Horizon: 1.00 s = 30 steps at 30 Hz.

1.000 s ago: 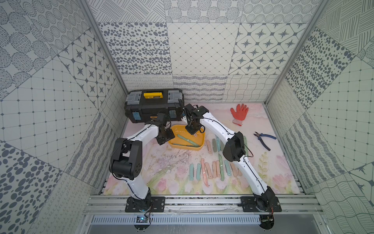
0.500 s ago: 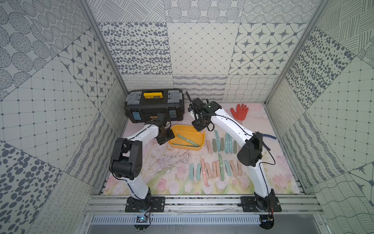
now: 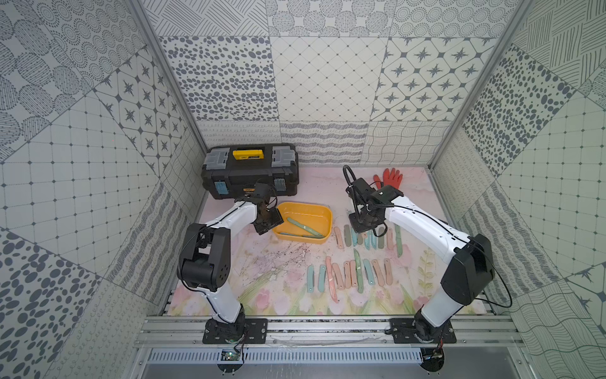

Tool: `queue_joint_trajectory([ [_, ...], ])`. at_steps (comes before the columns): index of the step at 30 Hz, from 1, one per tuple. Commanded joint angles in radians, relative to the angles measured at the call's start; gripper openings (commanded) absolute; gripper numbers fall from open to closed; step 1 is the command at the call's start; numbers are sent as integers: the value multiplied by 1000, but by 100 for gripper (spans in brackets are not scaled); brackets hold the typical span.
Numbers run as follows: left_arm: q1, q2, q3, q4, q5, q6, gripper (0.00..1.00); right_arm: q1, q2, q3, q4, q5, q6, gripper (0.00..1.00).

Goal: Take the fruit knife out of the storage box
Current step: Place the fruit knife at the center of the board.

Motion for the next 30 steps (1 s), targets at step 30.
queue_joint_trajectory([
  [30,4,-6,-12,13,15,-5,66,-138,-230,-621,-71,-35,480,23],
])
